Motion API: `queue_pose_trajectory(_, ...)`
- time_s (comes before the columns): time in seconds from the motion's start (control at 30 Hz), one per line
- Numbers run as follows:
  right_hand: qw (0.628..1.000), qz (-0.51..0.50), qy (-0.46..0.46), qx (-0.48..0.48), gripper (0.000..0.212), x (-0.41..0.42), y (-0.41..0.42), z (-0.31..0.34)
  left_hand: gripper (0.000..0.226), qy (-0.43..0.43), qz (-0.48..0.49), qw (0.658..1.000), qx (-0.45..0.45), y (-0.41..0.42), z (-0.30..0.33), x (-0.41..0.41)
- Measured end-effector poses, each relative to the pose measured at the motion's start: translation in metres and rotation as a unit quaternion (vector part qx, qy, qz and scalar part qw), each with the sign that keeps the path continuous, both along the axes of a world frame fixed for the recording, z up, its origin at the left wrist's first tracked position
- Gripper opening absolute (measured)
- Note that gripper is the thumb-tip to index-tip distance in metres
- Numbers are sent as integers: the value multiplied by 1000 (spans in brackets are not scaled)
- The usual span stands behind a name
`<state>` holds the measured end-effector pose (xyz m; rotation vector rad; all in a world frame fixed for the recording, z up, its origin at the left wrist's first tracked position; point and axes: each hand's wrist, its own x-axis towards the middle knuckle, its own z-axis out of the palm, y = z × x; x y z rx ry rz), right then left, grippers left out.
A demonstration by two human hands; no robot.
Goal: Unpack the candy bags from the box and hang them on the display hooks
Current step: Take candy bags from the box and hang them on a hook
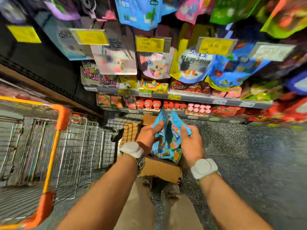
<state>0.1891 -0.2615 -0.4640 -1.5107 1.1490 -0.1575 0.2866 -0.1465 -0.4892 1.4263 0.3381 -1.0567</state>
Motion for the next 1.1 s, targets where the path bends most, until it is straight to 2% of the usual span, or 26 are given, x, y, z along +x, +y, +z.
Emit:
queue_pose_trajectory(0.07,999,-25,-32,28,13,5,4,21,21,-23,-15,1000,0,-11,27,-2)
queue_pose_trajectory(0.17,993,-40,-56,95,23,10,3,30,35,-58,-62,996,12,-19,45,-3)
queue_pose_trajectory(0.27,983,-77,-89,144,13,14,-5,55,28,-69,-46,997,-4,-21,70,2)
queue_pose_trajectory(0.37,966,-112,-127,195,13,14,-12,76,50,-68,-98,993,-26,-22,102,6)
queue_pose_trajectory(0.47,952,-133,-151,229,15,16,-14,97,39,-122,-127,984,-33,-24,126,11)
queue_pose_trajectory(0.53,942,-149,-172,247,19,16,-14,108,27,-206,-153,966,-35,-24,136,11)
queue_pose_trajectory(0.6,935,-159,-184,258,23,17,-14,118,25,-259,-175,949,-38,-27,139,15)
queue_pose_trajectory(0.77,930,-182,-206,244,29,17,-11,145,51,-390,-240,888,-38,-35,159,25)
queue_pose_trajectory(0.9,931,-198,-219,213,29,20,-8,157,80,-358,-237,901,-69,-37,174,33)
queue_pose_trajectory(1.1,928,-204,-246,194,22,22,-5,181,92,-298,-199,926,-118,-42,189,48)
